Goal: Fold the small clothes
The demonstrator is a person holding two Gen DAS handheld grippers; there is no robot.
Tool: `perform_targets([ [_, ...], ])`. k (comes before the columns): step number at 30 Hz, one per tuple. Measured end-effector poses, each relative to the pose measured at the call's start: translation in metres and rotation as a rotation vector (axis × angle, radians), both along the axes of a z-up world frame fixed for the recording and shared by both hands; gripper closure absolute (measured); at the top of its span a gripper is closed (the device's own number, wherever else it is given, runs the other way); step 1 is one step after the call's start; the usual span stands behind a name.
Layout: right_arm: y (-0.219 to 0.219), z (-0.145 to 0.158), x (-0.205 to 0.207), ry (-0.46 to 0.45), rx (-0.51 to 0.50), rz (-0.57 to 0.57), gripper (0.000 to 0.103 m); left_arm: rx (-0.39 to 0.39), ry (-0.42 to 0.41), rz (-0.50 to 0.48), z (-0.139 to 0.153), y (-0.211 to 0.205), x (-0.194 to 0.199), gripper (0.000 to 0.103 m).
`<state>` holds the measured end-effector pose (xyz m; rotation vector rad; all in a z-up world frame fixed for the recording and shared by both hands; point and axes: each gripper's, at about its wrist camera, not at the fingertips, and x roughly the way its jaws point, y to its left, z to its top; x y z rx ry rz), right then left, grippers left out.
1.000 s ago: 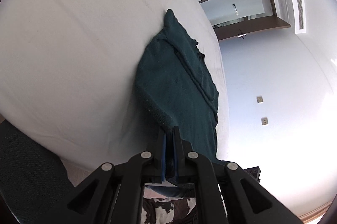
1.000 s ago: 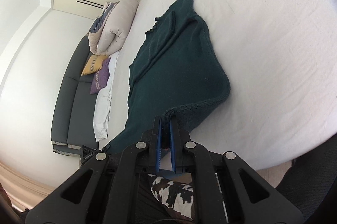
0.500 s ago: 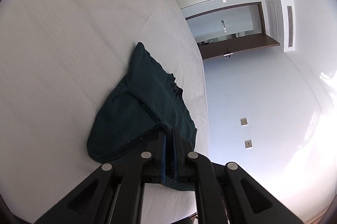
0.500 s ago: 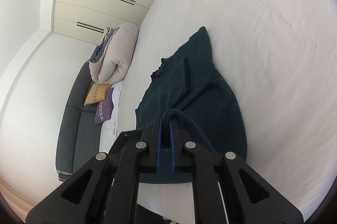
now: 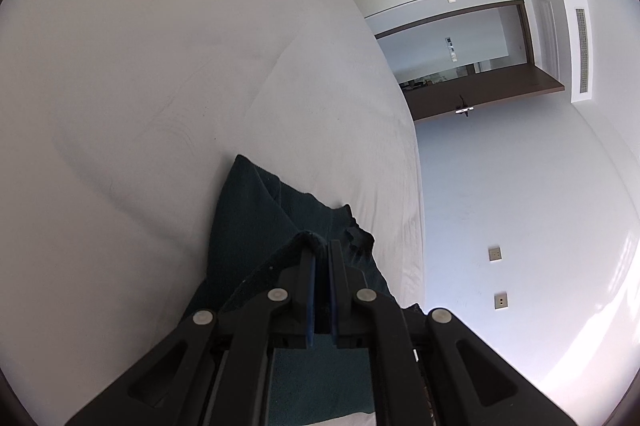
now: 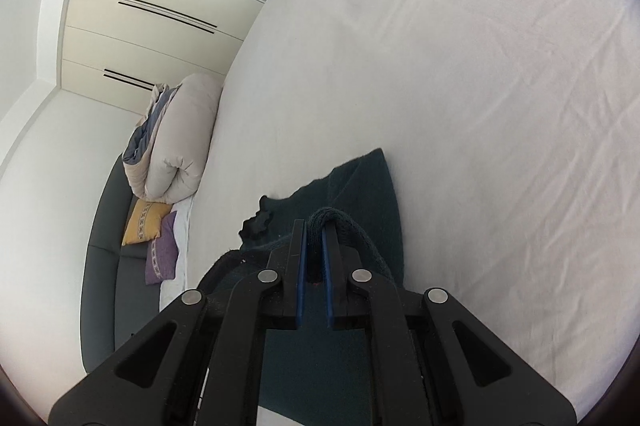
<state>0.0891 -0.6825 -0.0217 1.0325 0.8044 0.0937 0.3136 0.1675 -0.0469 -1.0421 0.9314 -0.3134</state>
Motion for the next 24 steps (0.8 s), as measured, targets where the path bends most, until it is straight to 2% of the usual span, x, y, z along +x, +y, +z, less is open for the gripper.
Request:
perform_targets([
  [3,-0.006,-0.014,0.027,0.028,0.000,-0.025,0.097,-0.020,0.040,0.018,-0.020,-0.003,0.026,0.098],
  [5,-0.007,-0.025,0.044,0.046,0.000,-0.024,0.096,0.033,0.057,0.027,-0.032,-0.010,0.038,0.097],
  [7,-0.008,-0.035,0.060,0.078,-0.026,-0.020,0.096,0.044,0.101,0.043,-0.052,-0.011,0.048,0.096],
  [9,-0.006,-0.046,0.070,0.107,-0.042,-0.014,0.094,0.015,0.112,0.053,-0.065,-0.009,0.052,0.083],
  [11,-0.004,-0.048,0.071,0.086,-0.061,-0.012,0.094,-0.008,0.086,0.081,-0.065,-0.004,0.047,0.048],
  [13,-0.003,-0.048,0.068,0.060,-0.086,-0.014,0.088,0.023,0.062,0.101,-0.057,0.000,0.039,0.029],
  [14,-0.002,-0.047,0.064,0.051,-0.105,-0.017,0.081,0.037,0.047,0.099,-0.052,0.000,0.035,0.029],
  [16,-0.004,-0.044,0.058,0.057,-0.137,-0.049,0.055,0.055,0.026,0.085,-0.046,0.001,0.025,0.029],
  [17,-0.007,-0.042,0.047,0.046,-0.131,-0.077,0.033,0.066,0.016,0.077,-0.044,0.001,0.020,0.029],
  [19,-0.013,-0.036,0.032,0.021,-0.130,-0.107,0.030,0.106,-0.001,0.057,-0.039,-0.002,0.008,0.029],
  [22,-0.016,-0.024,0.020,0.024,-0.163,-0.089,0.030,0.166,-0.018,0.017,-0.037,-0.009,-0.010,0.032],
  [24,-0.008,-0.015,0.009,0.021,-0.231,-0.067,0.031,0.223,-0.020,-0.017,-0.039,-0.016,-0.021,0.032],
])
